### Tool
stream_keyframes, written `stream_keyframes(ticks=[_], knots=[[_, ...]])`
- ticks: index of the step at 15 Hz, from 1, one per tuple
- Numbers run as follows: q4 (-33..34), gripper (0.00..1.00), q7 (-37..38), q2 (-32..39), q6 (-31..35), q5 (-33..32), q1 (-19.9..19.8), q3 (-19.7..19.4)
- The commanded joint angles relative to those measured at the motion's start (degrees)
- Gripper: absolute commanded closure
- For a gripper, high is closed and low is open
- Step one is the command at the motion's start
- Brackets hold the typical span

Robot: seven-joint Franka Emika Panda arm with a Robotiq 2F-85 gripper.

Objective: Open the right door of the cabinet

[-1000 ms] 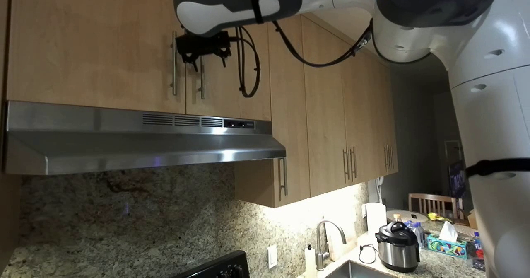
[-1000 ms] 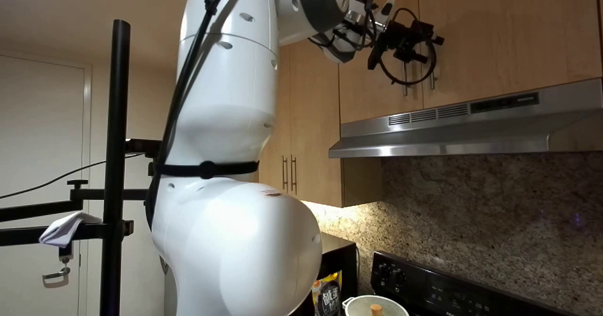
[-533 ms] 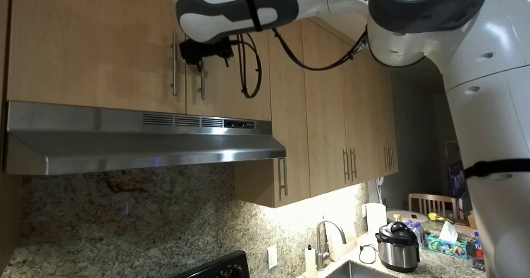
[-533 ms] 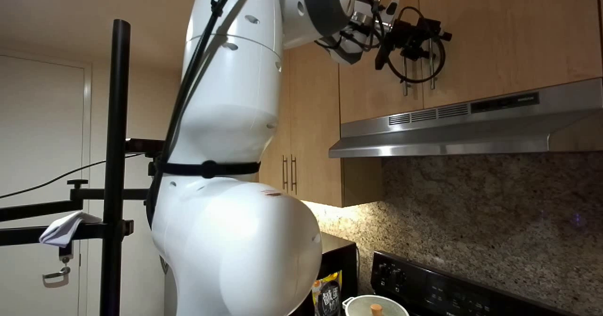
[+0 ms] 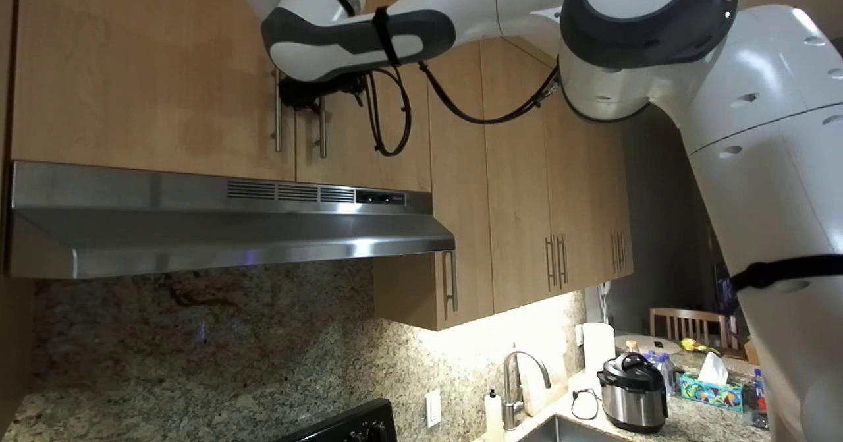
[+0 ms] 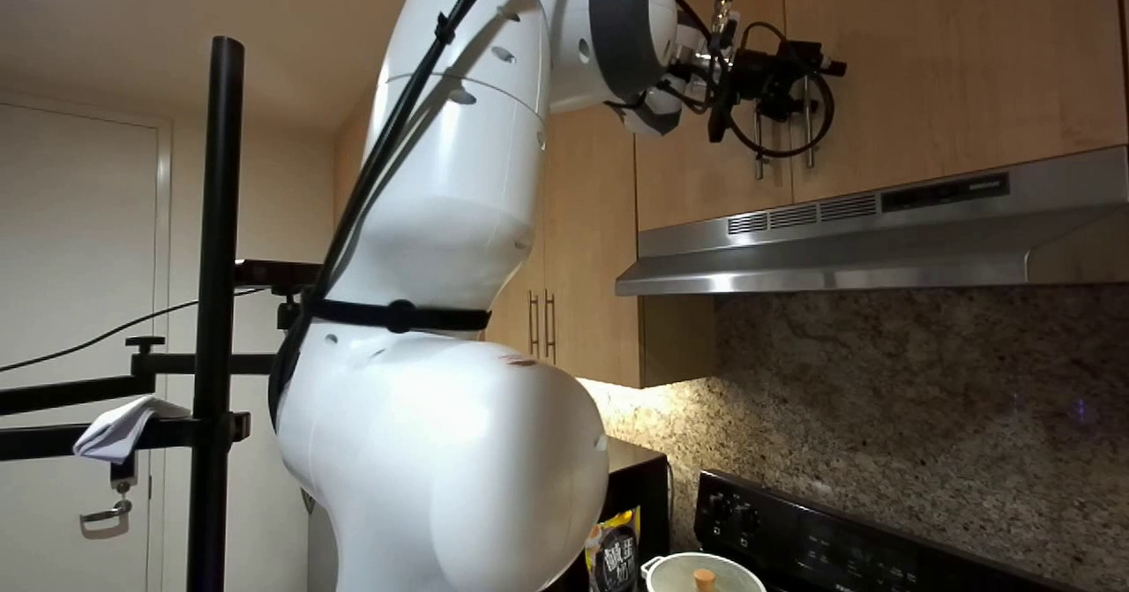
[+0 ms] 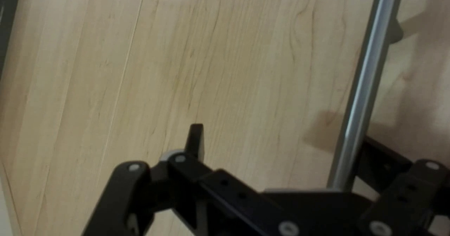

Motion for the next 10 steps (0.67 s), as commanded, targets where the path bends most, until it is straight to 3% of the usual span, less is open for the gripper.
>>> stream_keyframes(ticks=[1, 10], knots=[[3.4, 0.00, -0.7, 2.6, -3.1, -1.0, 0.5, -0.4], [3.3, 0.00, 2.1, 1.7, -2.4, 1.9, -0.5, -0.9]])
